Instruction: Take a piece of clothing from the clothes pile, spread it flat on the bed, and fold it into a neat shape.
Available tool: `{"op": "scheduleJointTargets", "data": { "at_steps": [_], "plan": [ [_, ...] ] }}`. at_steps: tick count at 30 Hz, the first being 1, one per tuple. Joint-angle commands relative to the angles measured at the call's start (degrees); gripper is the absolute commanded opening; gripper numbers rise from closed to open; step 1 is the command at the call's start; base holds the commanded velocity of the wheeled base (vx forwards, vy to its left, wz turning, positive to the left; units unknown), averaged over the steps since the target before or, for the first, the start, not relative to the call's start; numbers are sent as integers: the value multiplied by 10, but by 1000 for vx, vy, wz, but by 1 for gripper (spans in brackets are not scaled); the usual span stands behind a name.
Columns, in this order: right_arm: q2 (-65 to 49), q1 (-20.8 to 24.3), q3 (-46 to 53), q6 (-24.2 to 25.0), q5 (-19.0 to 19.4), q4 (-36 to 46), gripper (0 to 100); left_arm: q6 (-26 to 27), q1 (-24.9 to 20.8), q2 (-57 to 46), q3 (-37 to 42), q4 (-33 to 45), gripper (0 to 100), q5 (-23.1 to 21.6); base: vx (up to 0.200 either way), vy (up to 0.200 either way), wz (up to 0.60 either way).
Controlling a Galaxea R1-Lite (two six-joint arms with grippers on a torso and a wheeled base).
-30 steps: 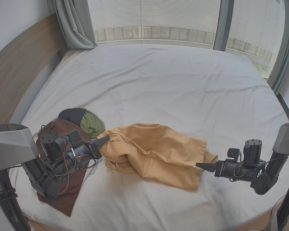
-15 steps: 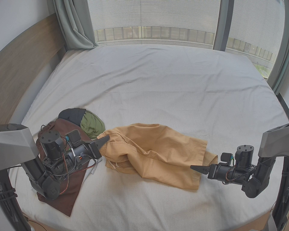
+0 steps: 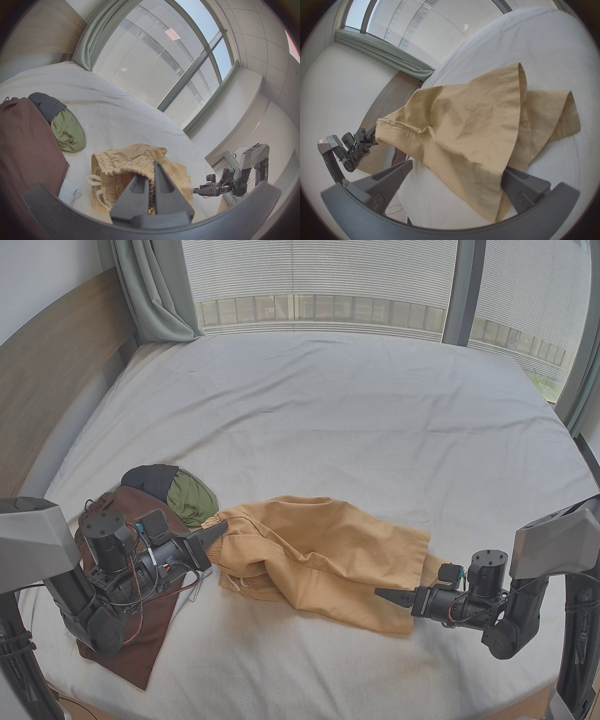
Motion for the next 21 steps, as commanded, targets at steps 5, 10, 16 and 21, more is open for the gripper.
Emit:
{"op": "scheduleJointTargets", "data": {
  "at_steps": [5,10,16,21],
  "plan": [
    [6,3,-12,1,-4,0,100,0,0,0,-1,0,0,0,0,0,0],
    [5,4,-18,1,-13,-1,0,0,-1,0,-1,0,0,0,0,0,0],
    [7,3,-19,-1,-14,-1,0,-1,-1,3,-2,0,0,0,0,0,0],
    [-1,1,-19,-1,-14,-2,0,-3,-1,0,-18,-1,0,-2,0,0,0]
  ]
}}
